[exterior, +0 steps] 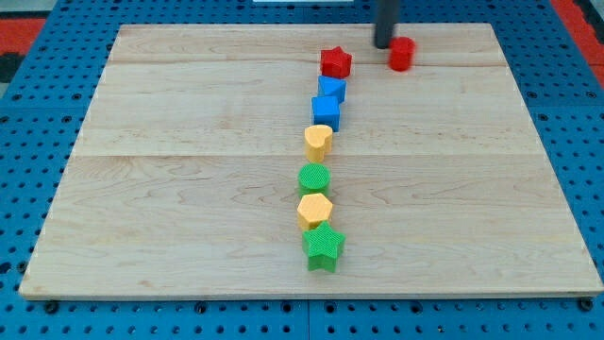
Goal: Move the red star diagonally top right to the blue triangle
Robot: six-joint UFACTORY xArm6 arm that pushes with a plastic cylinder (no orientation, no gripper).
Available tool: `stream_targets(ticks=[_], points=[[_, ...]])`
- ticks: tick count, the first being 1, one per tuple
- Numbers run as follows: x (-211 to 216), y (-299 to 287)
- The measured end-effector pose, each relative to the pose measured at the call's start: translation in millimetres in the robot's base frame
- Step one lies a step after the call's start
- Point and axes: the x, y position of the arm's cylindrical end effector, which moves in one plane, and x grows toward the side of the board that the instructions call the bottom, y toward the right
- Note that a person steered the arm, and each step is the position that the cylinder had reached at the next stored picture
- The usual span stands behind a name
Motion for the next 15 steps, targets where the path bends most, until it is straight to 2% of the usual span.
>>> stream_targets(ticks=[1,2,3,4,5,6,7,8,9,10,11,12,13,14,15], points=[[-11.8,-29.9],[0.4,-53.4],[49.0,-5.9],[71.3,12.1],[62.1,43.4],[38.7,43.2],[34.1,21.5],[49.4,-16.3],[19.3,-26.2],[-16.2,-78.2],[-10.3,-148.6],[21.9,-129.7],[22.6,-106.5],[23.4,-143.8],[44.8,-118.7]])
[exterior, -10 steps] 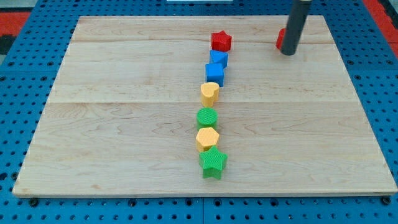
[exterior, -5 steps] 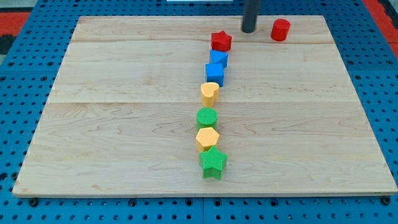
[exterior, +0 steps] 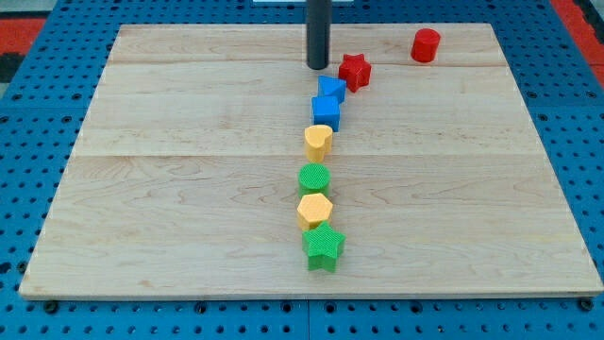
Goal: Move the red star diagonally top right to the blue triangle
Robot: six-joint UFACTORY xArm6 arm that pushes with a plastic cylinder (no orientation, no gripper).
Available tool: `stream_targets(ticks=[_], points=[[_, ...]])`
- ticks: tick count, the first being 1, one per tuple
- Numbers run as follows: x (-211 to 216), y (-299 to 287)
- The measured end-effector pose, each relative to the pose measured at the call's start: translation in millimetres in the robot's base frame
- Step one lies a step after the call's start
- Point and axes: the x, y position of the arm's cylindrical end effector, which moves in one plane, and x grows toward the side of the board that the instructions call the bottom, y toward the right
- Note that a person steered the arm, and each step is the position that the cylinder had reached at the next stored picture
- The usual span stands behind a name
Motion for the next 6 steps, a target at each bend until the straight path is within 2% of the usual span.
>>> stream_targets(ticks=[1,3,4,6], points=[[5.2,30.9],[20.4,10.7],[41.7,52.9],[18.7,76.0]])
